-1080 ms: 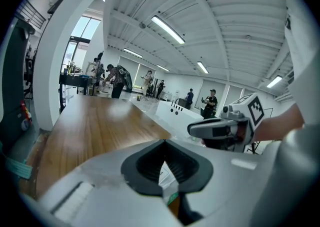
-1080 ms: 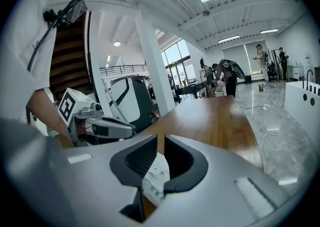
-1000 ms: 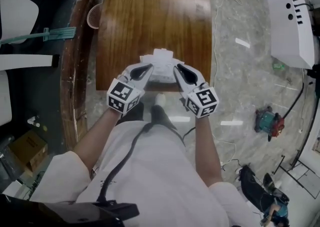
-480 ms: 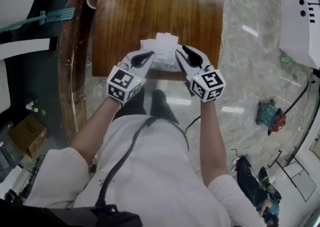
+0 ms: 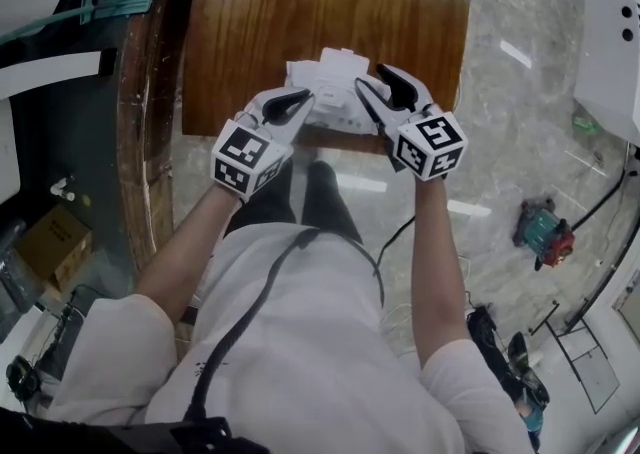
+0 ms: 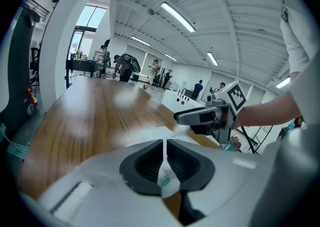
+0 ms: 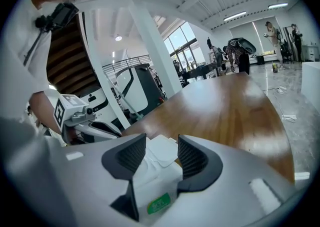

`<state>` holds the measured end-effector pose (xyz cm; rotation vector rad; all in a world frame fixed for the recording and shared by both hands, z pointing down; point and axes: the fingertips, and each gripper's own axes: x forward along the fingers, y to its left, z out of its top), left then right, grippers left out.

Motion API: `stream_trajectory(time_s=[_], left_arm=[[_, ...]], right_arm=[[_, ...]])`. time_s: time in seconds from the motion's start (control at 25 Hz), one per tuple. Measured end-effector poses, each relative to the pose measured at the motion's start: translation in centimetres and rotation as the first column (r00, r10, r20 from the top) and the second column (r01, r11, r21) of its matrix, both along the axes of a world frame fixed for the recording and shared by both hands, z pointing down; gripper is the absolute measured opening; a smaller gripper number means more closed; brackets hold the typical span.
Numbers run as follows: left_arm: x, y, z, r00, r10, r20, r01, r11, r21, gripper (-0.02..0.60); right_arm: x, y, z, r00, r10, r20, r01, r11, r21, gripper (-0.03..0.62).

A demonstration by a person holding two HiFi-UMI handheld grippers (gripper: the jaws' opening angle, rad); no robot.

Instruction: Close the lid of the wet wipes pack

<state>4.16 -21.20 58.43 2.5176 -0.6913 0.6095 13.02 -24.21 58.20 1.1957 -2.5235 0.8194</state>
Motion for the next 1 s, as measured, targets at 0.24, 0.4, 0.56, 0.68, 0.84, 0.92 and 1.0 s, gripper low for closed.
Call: stream_trajectory(time_s=[0.24, 0.4, 0.56, 0.68, 0.84, 0.92, 1.0], left_arm=[[0.4, 1.0, 1.2, 1.0, 0.018, 0.023, -0.017, 1.0, -0.023, 0.041], [0.6, 1.4, 1.9, 1.0, -0.011, 0.026, 0.012, 0.999, -0.036, 0.05], [0.6, 1.8, 2.5, 0.999, -0.025, 0.031, 0.026, 0.999, -0.046, 0.061], [0.5, 1.9, 2.5, 0.999, -0.033, 0.033, 0.035, 0.998, -0.046, 0.063], [0.7, 1.7, 2.6, 0.998, -0.044, 0.037, 0.046, 0.997, -0.058, 0.066], [0.7, 1.8, 3.0, 0.998, -0.047, 0.036, 0.05, 0.997, -0.065, 0.066], [0.6, 1.8, 3.2, 0.998, -0.051, 0.034, 0.053, 0.996, -0.069, 0.066]], right_arm=[[-0.4, -1.1, 1.8, 0.996, -0.087, 0.001, 0.087, 0.995, -0.046, 0.247], [-0.4, -1.8, 2.9, 0.992, -0.122, 0.016, 0.123, 0.989, -0.086, 0.269], [-0.6, -1.7, 4.4, 0.987, -0.161, 0.022, 0.162, 0.977, -0.139, 0.279], [-0.8, -1.7, 4.8, 0.983, -0.177, 0.042, 0.182, 0.97, -0.163, 0.279], [-1.2, -1.6, 5.1, 0.973, -0.224, 0.058, 0.231, 0.955, -0.186, 0.281], [-1.3, -1.6, 5.0, 0.968, -0.245, 0.061, 0.252, 0.949, -0.189, 0.279], [-1.4, -1.6, 4.7, 0.964, -0.257, 0.065, 0.265, 0.947, -0.182, 0.279]])
